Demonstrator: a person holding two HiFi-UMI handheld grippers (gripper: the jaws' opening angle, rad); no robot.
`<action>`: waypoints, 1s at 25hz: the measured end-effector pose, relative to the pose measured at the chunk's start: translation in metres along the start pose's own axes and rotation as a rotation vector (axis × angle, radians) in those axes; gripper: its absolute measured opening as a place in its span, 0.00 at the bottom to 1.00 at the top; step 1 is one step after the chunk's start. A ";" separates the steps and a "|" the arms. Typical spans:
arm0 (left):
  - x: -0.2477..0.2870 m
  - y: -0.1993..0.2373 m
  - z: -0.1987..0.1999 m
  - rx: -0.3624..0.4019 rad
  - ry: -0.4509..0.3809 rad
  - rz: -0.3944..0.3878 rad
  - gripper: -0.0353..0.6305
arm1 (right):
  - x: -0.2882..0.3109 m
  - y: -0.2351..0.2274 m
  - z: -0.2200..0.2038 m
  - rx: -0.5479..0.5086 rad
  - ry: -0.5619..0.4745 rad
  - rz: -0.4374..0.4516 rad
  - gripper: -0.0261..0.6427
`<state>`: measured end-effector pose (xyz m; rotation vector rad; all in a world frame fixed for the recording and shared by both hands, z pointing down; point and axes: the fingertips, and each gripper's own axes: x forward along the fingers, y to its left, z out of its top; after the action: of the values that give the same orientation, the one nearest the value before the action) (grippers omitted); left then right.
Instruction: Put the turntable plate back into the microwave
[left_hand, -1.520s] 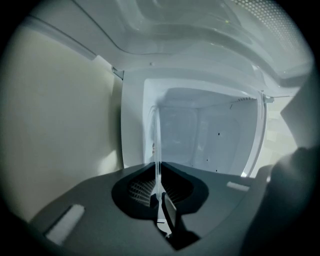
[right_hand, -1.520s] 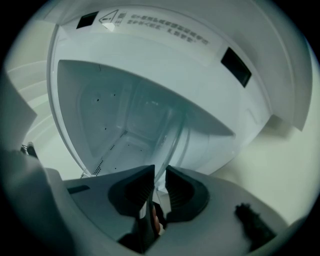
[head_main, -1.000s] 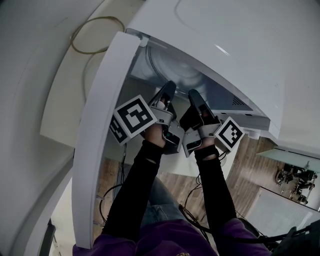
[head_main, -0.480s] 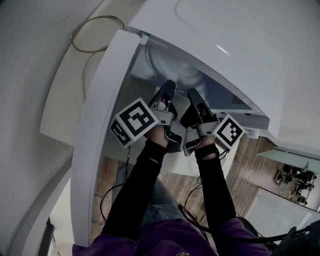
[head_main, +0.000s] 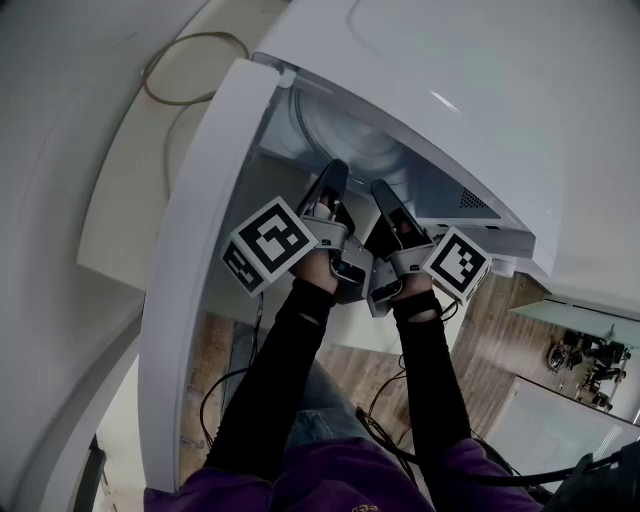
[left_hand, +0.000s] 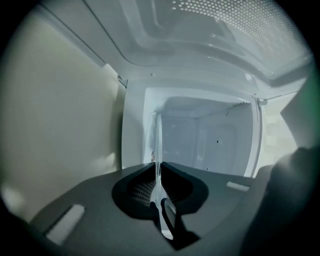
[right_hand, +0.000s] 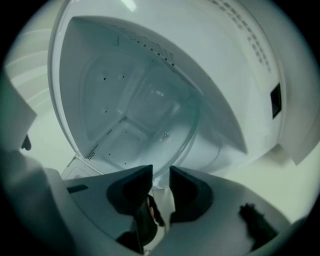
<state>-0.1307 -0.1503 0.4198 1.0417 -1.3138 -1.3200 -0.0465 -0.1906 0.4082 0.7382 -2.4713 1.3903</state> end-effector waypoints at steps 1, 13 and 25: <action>0.000 0.001 0.000 0.003 0.000 0.002 0.11 | 0.000 0.000 -0.001 0.015 0.006 0.008 0.18; 0.002 0.001 0.000 -0.009 0.035 -0.003 0.12 | 0.009 0.006 -0.010 0.184 -0.002 0.111 0.14; -0.007 0.005 -0.003 0.026 0.066 0.027 0.12 | 0.012 0.002 -0.008 0.173 -0.004 0.092 0.13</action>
<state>-0.1260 -0.1441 0.4238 1.0734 -1.2941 -1.2413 -0.0579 -0.1868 0.4161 0.6689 -2.4383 1.6538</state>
